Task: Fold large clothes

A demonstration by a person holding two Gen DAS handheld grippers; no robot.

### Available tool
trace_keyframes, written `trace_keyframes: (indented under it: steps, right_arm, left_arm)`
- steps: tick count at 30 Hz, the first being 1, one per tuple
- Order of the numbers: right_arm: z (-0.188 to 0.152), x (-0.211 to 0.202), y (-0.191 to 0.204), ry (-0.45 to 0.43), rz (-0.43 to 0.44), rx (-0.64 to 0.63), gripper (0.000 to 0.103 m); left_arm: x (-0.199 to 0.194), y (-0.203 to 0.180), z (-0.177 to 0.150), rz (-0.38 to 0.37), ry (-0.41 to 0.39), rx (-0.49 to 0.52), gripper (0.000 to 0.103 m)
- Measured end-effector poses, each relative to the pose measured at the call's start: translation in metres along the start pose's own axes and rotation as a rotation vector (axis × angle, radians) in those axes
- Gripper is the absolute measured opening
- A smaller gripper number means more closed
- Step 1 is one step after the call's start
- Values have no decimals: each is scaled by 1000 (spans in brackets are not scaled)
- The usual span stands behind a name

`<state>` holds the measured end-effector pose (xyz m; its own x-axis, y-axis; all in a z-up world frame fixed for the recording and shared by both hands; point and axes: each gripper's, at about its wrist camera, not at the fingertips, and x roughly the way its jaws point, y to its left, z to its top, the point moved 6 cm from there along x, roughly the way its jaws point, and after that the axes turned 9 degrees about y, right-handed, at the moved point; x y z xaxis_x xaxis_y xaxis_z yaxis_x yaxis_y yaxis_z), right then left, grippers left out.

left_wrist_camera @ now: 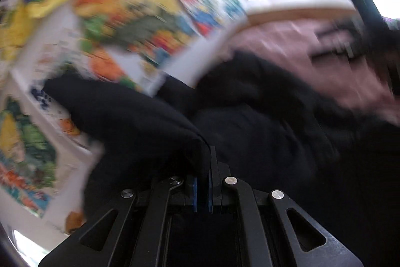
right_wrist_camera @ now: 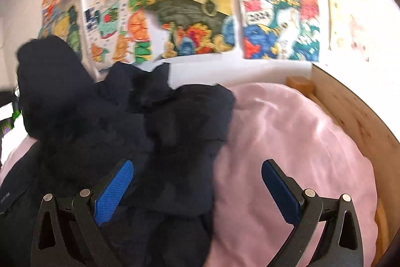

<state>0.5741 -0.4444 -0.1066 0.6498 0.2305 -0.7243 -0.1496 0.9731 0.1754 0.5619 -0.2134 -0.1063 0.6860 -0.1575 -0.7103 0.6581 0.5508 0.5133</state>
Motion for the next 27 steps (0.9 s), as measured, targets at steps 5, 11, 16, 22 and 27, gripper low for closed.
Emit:
trace_keyframes:
  steps: [5,11,16,22,27]
  right_arm:
    - [-10,9,-17,24,-13,33,103]
    - [-16,14,-24,35,97,102,103]
    - [-14,12,-10,48,302,146,103]
    - [-33,30,39,225,502,87,103]
    - [-56,51,56,382,568,142,85]
  left_arm:
    - [30,-15,-19,-102,53,5,8]
    - [33,1,-39,-209,55,-104,9]
    - [22,7,-50,-295,49,-227,9]
    - [16,-6,-58,-262,85,-245,10]
    - [23,-9,-58,-215,105,-236,10]
